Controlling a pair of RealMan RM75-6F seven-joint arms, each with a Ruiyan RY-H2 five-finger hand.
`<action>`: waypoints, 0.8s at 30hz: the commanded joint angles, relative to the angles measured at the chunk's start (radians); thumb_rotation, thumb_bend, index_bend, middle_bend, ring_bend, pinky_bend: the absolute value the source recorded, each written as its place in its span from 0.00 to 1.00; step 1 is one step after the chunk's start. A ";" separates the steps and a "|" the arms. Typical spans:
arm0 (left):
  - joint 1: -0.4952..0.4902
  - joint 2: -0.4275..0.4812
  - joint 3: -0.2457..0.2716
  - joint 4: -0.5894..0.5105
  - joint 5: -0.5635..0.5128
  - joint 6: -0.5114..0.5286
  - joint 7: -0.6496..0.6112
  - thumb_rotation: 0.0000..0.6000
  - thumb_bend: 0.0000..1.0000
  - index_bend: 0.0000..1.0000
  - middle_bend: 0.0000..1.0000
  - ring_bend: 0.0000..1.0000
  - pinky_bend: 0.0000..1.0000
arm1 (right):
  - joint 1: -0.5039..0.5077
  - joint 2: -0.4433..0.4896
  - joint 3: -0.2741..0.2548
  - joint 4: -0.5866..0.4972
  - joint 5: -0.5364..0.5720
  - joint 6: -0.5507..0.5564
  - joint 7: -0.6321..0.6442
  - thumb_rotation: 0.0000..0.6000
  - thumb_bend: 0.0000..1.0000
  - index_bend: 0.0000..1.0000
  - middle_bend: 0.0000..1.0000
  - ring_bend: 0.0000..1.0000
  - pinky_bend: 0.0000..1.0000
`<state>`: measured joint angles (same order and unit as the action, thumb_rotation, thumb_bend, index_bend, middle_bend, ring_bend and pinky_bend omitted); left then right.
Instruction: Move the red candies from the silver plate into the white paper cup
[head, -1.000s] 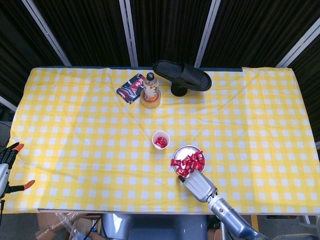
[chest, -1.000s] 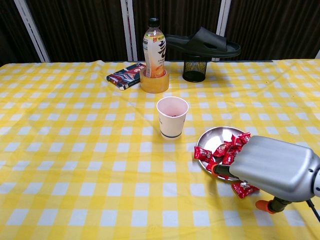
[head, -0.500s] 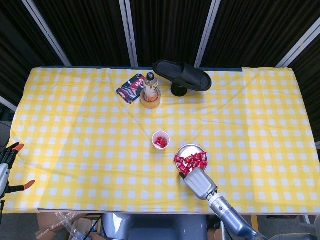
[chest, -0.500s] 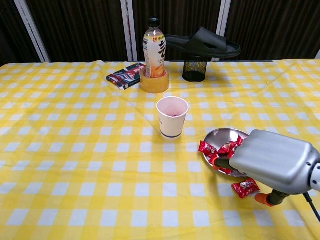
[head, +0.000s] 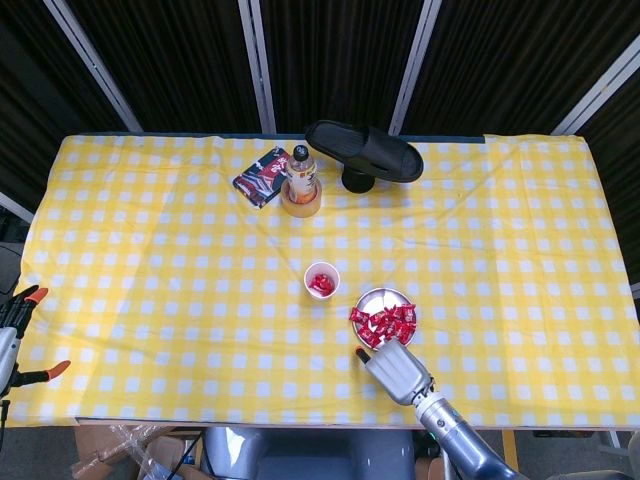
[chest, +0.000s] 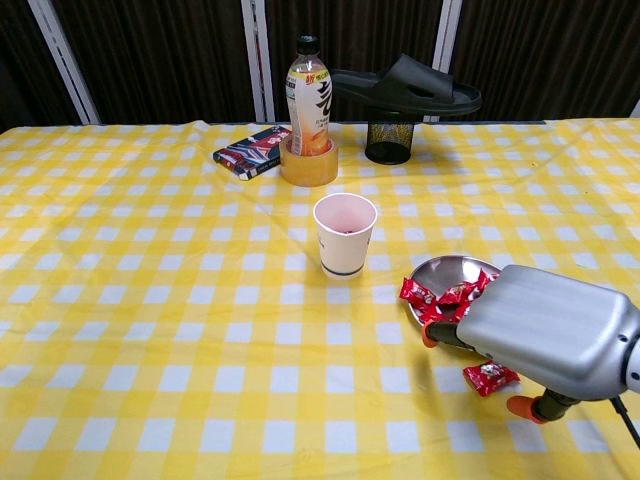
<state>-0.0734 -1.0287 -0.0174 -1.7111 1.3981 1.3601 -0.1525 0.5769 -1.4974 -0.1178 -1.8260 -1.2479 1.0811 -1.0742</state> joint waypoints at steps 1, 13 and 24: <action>0.000 0.000 0.001 0.000 0.001 0.001 0.001 1.00 0.03 0.00 0.00 0.00 0.00 | -0.002 -0.003 -0.003 0.002 -0.006 0.003 0.001 1.00 0.31 0.29 0.81 0.95 1.00; 0.000 0.001 0.001 -0.001 0.001 -0.001 -0.002 1.00 0.03 0.00 0.00 0.00 0.00 | -0.006 -0.011 0.008 0.038 0.009 -0.004 0.037 1.00 0.31 0.35 0.81 0.95 1.00; 0.001 0.002 0.002 -0.002 0.003 0.001 -0.003 1.00 0.03 0.00 0.00 0.00 0.00 | -0.010 -0.012 0.009 0.055 0.009 -0.004 0.056 1.00 0.31 0.41 0.81 0.95 1.00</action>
<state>-0.0721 -1.0270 -0.0158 -1.7130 1.4011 1.3610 -0.1551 0.5670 -1.5096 -0.1088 -1.7706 -1.2387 1.0774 -1.0180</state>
